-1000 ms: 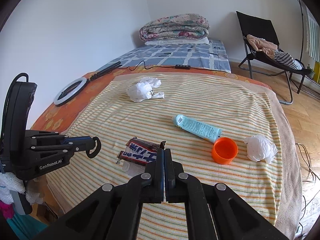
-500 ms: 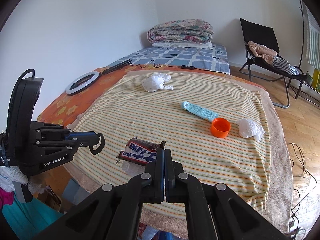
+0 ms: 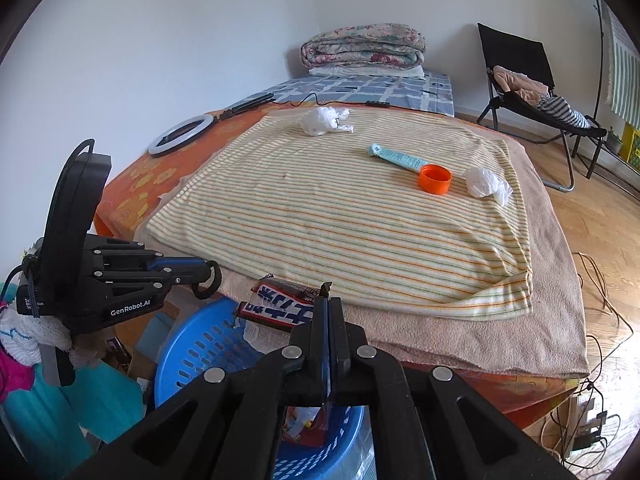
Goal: Collect trash
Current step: 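Lift hair band with left tool while right tool carries chocolate bar to basket, then open left tool over basket while right tool releases chocolate bar into it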
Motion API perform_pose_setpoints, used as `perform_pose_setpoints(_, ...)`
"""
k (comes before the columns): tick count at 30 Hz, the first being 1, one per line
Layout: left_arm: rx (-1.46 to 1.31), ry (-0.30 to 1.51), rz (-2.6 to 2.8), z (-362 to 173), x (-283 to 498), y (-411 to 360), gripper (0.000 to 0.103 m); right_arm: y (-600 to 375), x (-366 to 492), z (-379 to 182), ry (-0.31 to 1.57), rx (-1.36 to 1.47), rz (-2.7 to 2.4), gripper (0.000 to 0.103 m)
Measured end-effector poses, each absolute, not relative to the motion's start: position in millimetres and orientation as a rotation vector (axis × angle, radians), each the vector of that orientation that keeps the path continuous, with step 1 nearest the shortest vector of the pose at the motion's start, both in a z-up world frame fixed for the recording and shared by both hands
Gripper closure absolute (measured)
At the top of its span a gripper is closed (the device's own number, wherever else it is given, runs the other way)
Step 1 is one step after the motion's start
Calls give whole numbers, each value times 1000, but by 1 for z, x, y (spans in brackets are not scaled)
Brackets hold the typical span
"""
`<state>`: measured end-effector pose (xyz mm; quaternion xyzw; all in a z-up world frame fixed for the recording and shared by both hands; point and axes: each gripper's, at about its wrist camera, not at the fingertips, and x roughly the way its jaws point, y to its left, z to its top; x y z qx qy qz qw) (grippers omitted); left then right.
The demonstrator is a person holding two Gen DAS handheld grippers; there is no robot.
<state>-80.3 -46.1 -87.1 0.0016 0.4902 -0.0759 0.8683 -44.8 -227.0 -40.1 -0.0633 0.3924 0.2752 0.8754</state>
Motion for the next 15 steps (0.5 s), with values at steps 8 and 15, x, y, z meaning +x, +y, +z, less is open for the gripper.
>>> perform_pose_setpoints(8, -18, 1068, -153, -108, -98, -48, 100, -241, -68, -61, 870, -126, 565, 103)
perform_pose_setpoints(15, -25, 1099, -151, -120, -103, -47, 100, -235, -76, -74, 895, -140, 578, 103)
